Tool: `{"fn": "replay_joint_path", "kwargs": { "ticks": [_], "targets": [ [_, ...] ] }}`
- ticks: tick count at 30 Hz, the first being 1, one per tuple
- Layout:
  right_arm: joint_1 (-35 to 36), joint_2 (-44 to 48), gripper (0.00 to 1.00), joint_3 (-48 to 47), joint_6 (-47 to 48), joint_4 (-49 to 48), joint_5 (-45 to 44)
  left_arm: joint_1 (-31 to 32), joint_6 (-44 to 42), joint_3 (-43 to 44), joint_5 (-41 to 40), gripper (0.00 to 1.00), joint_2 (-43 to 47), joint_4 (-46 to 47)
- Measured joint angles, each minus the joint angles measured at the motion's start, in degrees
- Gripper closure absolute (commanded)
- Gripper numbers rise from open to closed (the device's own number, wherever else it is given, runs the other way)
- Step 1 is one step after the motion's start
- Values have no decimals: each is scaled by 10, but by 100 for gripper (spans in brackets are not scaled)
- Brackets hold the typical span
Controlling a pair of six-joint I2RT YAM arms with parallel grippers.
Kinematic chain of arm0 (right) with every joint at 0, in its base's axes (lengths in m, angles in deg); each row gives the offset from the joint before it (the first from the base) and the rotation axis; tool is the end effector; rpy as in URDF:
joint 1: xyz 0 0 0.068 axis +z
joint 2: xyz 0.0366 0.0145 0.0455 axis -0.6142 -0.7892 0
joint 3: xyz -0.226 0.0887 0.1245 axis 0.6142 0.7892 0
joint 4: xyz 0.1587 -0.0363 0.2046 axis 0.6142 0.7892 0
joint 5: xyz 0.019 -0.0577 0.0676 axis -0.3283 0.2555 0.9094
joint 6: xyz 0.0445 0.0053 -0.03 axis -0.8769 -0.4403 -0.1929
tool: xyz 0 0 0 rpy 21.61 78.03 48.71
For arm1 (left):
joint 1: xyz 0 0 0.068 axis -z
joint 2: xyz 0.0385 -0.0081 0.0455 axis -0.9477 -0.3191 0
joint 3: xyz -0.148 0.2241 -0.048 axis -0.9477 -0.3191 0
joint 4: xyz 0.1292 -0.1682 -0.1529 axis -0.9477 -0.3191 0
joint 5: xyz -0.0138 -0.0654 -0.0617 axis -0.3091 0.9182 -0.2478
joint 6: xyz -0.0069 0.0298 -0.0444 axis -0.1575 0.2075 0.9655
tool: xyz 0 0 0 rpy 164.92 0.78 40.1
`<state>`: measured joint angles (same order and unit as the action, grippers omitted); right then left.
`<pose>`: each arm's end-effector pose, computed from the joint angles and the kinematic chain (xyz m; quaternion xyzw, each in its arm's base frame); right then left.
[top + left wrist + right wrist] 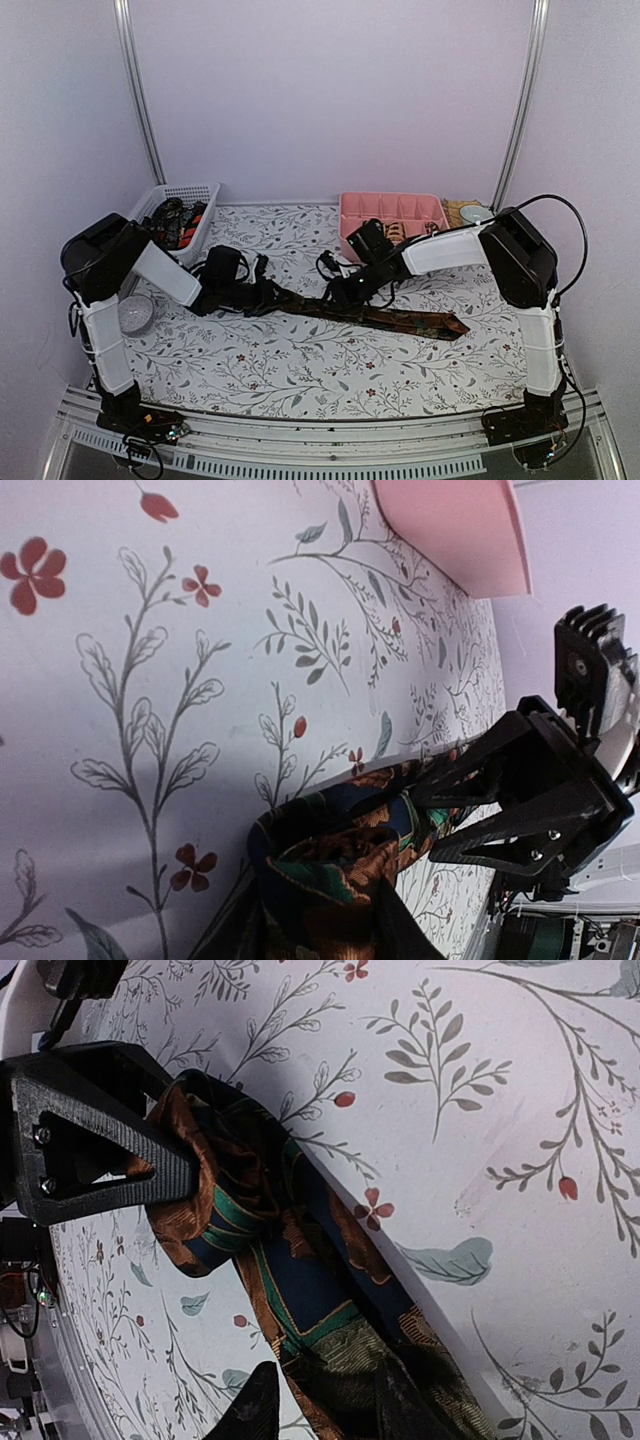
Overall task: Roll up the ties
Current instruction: Roll the tie at the center of the board.
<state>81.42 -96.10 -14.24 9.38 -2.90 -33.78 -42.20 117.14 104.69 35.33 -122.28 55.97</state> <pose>0.3168 0.3245 0.1292 -0.2841 0.8810 0.3527 0.1370 0.2936 -0.1848 0.0888 -0.0268 0.8718 -0.4520 0.1869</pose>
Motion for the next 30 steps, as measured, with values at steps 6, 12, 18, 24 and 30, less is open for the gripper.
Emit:
{"fn": "replay_joint_path", "kwargs": {
  "ticks": [6, 12, 18, 24, 30],
  "targets": [
    [4, 0, 69, 14, -6, -17, 5, 0, 2, -5, -3, 69, 0, 10],
    [4, 1, 69, 19, -17, -28, 0, 0, 1, -13, -14, 83, 13, 1],
    [7, 1, 65, 22, -26, -33, -9, 1, -14, -11, -44, 84, 40, -52],
    [13, 1, 60, 22, -34, -43, -15, 26, -58, 34, -135, 83, 73, -182],
    [10, 1, 58, 38, -49, -73, 17, 72, -95, 96, -254, 83, 80, -299]
  ]
}}
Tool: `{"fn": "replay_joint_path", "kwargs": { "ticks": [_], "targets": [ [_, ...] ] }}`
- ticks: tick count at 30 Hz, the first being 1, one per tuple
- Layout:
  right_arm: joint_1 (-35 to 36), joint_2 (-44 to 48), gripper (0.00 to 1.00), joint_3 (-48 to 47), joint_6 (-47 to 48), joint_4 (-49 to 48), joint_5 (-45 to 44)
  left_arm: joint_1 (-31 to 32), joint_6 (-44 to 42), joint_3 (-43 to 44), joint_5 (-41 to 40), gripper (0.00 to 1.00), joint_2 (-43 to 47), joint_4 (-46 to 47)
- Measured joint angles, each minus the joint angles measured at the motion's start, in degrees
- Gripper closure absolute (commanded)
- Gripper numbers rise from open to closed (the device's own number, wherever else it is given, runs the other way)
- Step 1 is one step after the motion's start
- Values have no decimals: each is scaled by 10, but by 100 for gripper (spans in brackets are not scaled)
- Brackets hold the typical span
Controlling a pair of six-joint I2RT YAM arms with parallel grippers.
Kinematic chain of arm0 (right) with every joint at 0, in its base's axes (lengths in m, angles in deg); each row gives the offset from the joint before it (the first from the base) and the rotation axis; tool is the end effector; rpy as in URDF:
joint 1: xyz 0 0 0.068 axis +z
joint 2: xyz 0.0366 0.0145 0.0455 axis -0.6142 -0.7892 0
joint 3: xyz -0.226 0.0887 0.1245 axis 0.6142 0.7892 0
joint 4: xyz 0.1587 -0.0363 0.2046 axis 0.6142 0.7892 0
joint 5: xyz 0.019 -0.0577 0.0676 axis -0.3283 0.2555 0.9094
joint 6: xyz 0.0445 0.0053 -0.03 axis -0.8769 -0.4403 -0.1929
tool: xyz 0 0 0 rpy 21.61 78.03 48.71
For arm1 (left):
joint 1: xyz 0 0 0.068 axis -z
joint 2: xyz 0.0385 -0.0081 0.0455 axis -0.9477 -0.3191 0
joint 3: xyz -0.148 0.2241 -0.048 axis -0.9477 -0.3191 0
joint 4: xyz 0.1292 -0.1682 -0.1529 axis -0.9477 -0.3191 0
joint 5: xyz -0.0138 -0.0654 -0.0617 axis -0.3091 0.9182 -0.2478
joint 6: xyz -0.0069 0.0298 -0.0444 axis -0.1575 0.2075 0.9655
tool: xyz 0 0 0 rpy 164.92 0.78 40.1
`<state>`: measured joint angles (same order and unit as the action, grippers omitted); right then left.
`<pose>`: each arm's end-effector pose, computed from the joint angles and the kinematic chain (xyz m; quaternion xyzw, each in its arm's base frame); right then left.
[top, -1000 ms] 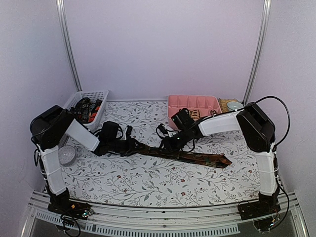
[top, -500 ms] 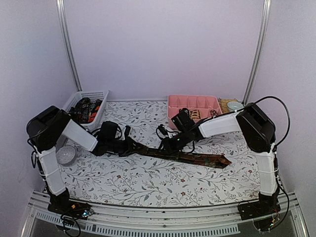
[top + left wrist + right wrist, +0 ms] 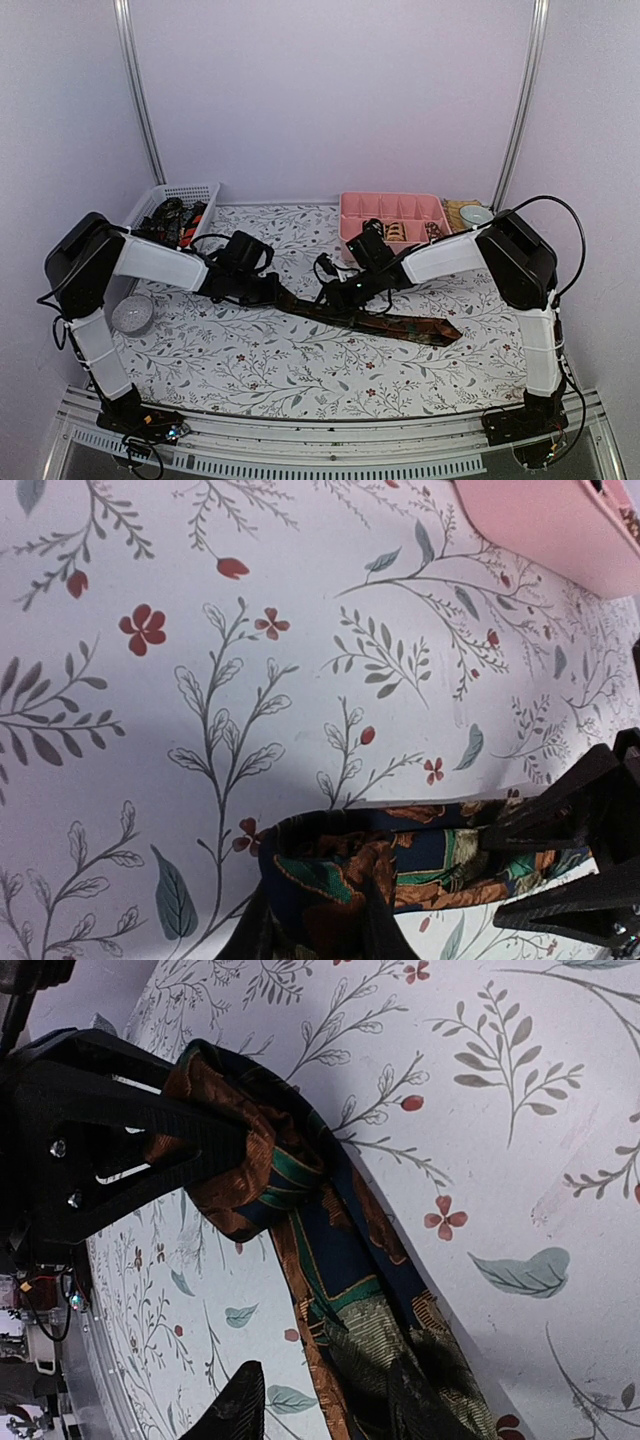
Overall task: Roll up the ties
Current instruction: Roll the tie at the center of the board.
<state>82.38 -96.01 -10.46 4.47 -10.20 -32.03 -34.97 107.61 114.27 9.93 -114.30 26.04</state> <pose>0.3082 0.3281 0.1197 -0.2630 0.8747 0.3839 0.1356 0.2834 -0.2131 0.1334 -0.0023 0.9378 -0.2434 0.2475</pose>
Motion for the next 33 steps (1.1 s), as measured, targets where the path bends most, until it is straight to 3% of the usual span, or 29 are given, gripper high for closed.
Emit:
{"fn": "replay_joint_path", "kwargs": {
  "ticks": [6, 20, 27, 33],
  "targets": [
    [-21, 0, 58, 36, -29, -59, 66, 61, -36, 74, -147, 83, -16, -113],
    [-69, 0, 57, 130, -139, -209, 208, 174, -125, 235, -409, 83, -131, -270],
    [-85, 0, 57, 176, -221, -291, 258, 204, -142, 296, -487, 78, -182, -327],
    [-93, 0, 58, 195, -269, -327, 274, 211, -153, 300, -490, 76, -188, -327]
  ]
}}
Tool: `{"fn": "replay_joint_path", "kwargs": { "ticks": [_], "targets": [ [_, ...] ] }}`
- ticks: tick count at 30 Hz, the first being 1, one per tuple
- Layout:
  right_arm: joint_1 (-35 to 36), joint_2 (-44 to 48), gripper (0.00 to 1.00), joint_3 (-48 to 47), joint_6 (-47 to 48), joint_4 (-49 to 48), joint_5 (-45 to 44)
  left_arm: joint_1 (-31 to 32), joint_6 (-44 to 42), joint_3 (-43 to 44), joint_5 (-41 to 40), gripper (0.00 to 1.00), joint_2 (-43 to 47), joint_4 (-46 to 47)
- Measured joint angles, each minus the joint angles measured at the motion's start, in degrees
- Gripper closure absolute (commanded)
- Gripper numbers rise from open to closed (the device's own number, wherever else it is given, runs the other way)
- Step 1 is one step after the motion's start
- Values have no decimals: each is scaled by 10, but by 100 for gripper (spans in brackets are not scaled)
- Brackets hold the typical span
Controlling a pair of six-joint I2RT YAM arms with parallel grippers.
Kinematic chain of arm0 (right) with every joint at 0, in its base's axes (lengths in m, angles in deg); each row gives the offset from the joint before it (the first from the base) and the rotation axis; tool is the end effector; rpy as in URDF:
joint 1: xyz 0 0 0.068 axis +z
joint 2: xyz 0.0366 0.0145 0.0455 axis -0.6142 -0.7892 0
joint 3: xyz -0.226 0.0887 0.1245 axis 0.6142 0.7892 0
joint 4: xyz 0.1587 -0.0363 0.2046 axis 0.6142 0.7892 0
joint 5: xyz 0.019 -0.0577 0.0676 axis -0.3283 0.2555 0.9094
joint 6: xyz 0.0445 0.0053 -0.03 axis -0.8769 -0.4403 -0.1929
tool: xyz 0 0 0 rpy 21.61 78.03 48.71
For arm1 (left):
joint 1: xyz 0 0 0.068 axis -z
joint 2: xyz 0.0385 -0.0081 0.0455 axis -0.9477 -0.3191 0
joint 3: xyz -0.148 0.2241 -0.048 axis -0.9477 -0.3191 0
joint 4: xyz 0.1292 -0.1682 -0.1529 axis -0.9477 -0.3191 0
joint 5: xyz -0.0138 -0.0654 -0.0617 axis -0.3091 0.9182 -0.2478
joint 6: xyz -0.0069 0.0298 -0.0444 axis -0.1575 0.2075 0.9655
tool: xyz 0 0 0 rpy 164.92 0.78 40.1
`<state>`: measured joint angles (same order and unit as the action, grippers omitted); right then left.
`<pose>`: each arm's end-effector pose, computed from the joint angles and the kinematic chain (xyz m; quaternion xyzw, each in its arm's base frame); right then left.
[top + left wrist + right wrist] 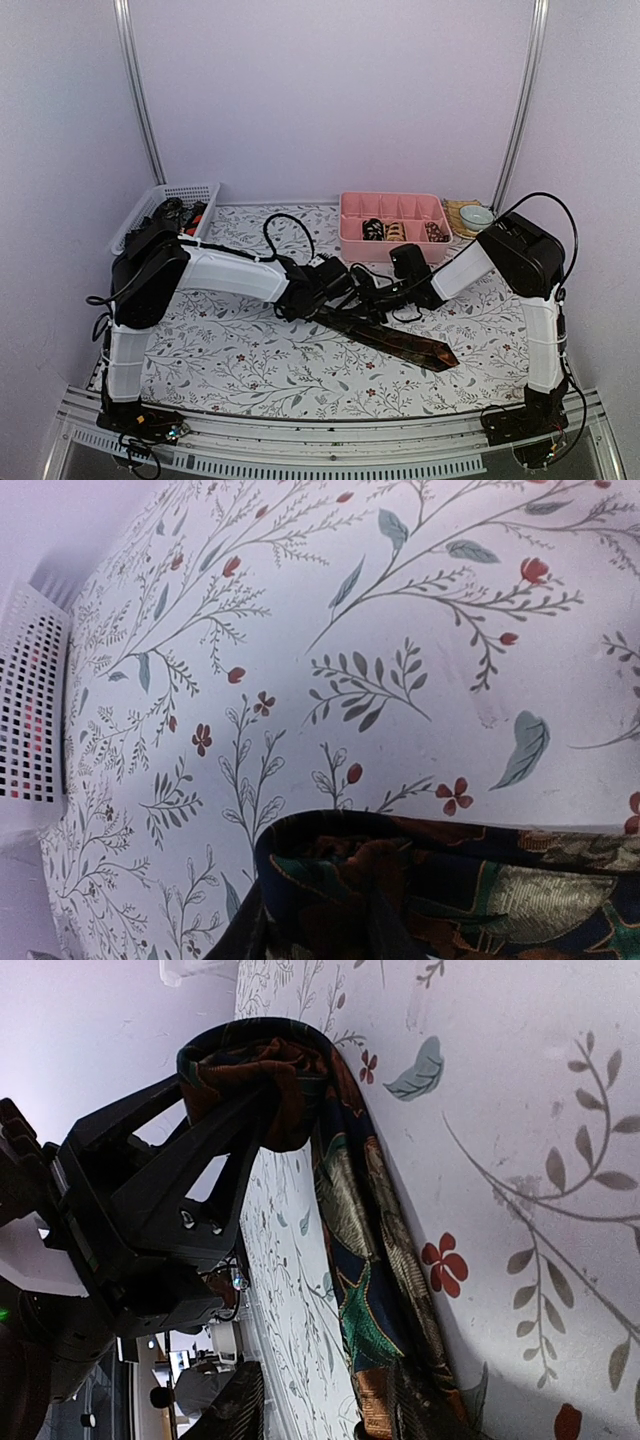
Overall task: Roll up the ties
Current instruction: Roll the tie at the center of the board.
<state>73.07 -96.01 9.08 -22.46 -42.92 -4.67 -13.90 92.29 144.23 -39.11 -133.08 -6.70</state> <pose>0.3104 0.2556 0.0795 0.1171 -0.8057 -0.5806 0.0032 0.2469 -0.3416 0.1303 0.2108 0.8926 0.1826 0.3542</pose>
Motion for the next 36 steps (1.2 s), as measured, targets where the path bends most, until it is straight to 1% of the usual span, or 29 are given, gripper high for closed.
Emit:
{"fn": "replay_joint_path", "kwargs": {
  "ticks": [12, 21, 36],
  "targets": [
    [-5, 0, 58, 4, -36, -11, 2, 8, -23, 0, 8, 75, -2, 7],
    [-14, 0, 59, 15, -66, -30, 13, 16, -39, 0, 36, 74, -3, 27],
    [-17, 0, 59, 15, -85, -34, 13, 21, -67, -19, 61, 58, -1, 59]
  ]
}}
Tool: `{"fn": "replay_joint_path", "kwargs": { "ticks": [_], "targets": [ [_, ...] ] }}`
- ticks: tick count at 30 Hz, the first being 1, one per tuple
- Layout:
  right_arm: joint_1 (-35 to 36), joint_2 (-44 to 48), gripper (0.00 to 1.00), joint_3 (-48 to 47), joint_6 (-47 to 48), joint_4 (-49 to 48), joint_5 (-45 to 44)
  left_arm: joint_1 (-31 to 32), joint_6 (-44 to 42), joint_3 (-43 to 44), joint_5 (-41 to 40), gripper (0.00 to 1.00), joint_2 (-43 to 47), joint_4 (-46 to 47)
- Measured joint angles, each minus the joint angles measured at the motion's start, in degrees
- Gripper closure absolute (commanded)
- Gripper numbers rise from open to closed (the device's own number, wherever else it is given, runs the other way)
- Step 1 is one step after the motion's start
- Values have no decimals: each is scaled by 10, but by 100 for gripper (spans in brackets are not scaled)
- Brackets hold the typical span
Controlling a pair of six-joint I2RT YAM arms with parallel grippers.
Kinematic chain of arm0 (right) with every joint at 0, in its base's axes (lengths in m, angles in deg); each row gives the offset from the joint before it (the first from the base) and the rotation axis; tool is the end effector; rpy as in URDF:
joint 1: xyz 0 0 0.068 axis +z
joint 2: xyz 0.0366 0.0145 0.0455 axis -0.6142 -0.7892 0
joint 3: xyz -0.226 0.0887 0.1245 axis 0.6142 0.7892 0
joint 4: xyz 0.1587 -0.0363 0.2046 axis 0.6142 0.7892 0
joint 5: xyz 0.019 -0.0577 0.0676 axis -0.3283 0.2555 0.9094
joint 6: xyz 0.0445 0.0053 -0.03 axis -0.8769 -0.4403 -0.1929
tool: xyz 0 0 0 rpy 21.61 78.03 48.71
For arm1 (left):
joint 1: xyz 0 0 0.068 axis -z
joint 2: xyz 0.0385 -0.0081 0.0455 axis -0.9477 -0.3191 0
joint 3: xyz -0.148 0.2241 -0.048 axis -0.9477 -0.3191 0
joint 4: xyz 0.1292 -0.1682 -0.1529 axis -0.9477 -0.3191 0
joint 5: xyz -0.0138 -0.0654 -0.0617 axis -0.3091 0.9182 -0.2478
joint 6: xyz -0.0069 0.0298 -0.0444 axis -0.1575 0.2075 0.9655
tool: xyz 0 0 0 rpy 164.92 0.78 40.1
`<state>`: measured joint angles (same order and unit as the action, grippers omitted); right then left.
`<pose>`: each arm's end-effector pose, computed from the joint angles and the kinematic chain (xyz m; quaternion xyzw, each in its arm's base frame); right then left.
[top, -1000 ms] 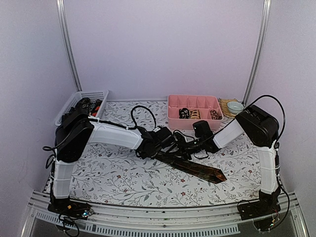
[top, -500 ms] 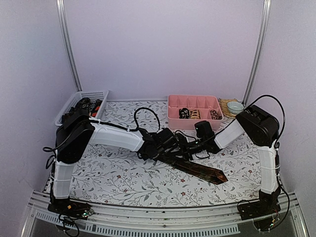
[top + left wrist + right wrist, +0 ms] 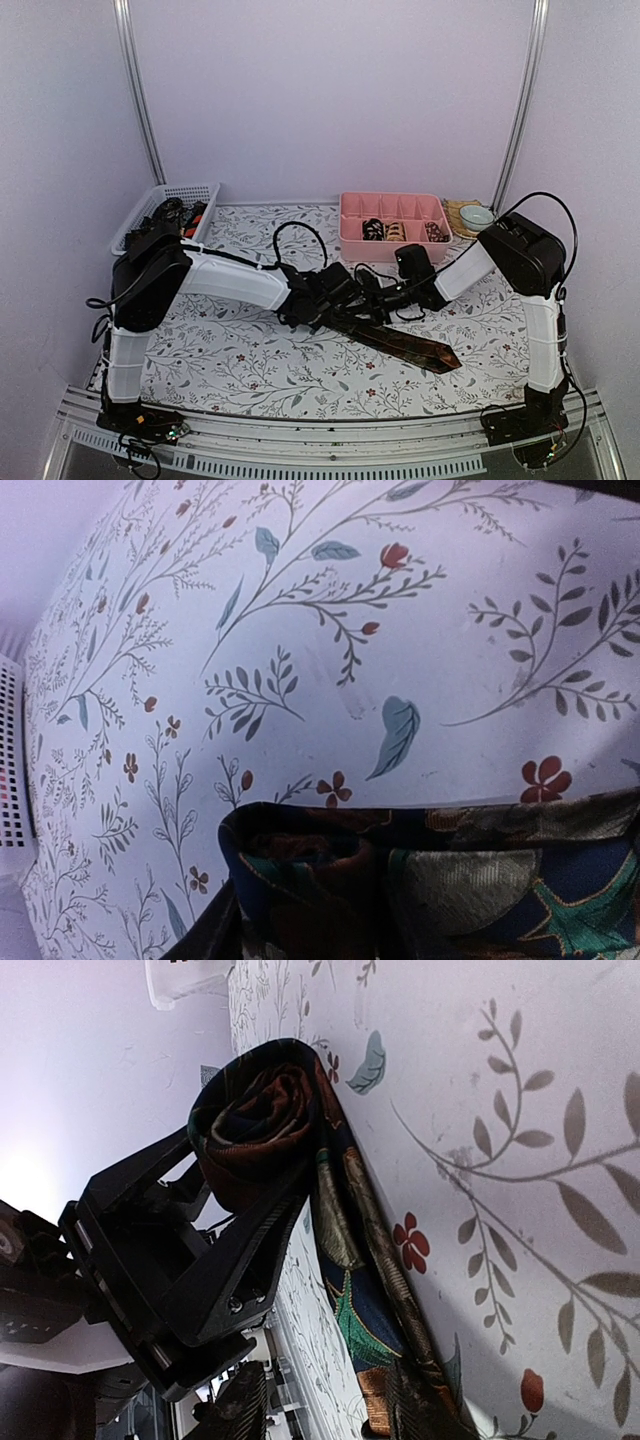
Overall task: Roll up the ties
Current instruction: Roll the tie at the center of the board.
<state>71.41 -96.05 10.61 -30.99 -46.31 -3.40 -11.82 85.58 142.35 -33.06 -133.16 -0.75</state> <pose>0.3140 0.2447 0.0779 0.0584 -0.8045 -0.5901 0.0347 0.2338 -0.3550 0.1226 0.2803 0.8863 0.1349 0.3430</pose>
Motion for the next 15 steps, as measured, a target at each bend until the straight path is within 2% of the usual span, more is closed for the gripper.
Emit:
{"fn": "replay_joint_path", "kwargs": {
  "ticks": [11, 15],
  "targets": [
    [-6, 0, 60, -4, -1, 7, -4, 0, -38, -17, 61, 49, 19, 29],
    [-6, 0, 60, -10, 0, 17, -9, 0, -46, -18, 82, 41, 22, 35]
  ]
}}
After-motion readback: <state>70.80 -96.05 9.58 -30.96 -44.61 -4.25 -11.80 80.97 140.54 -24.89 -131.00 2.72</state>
